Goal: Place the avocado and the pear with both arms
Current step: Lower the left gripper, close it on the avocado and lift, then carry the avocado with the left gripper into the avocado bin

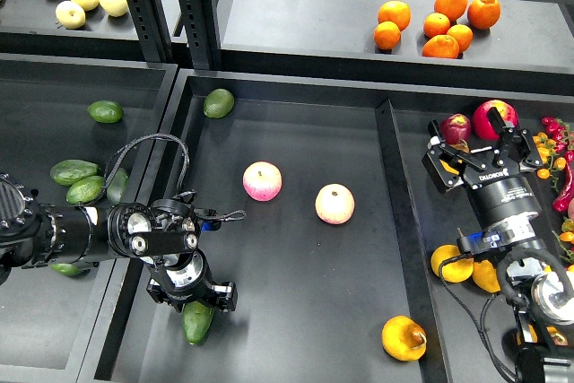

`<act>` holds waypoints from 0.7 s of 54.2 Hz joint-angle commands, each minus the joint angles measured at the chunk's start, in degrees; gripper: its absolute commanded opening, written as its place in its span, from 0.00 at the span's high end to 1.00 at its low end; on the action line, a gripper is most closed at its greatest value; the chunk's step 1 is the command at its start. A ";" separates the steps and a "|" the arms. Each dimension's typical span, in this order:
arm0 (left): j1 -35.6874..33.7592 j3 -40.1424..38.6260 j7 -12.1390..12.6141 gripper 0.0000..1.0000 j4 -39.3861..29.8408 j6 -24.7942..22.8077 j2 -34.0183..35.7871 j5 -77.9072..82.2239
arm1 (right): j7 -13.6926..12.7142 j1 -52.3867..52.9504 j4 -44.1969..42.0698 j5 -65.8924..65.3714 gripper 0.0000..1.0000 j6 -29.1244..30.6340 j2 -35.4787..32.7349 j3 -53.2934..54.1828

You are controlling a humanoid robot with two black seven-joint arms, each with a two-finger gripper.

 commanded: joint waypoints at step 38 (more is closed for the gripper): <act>-3.99 -10.61 0.00 0.86 3.29 0.00 3.16 -6.29 | 0.00 -0.26 0.15 0.00 0.00 0.08 0.00 0.05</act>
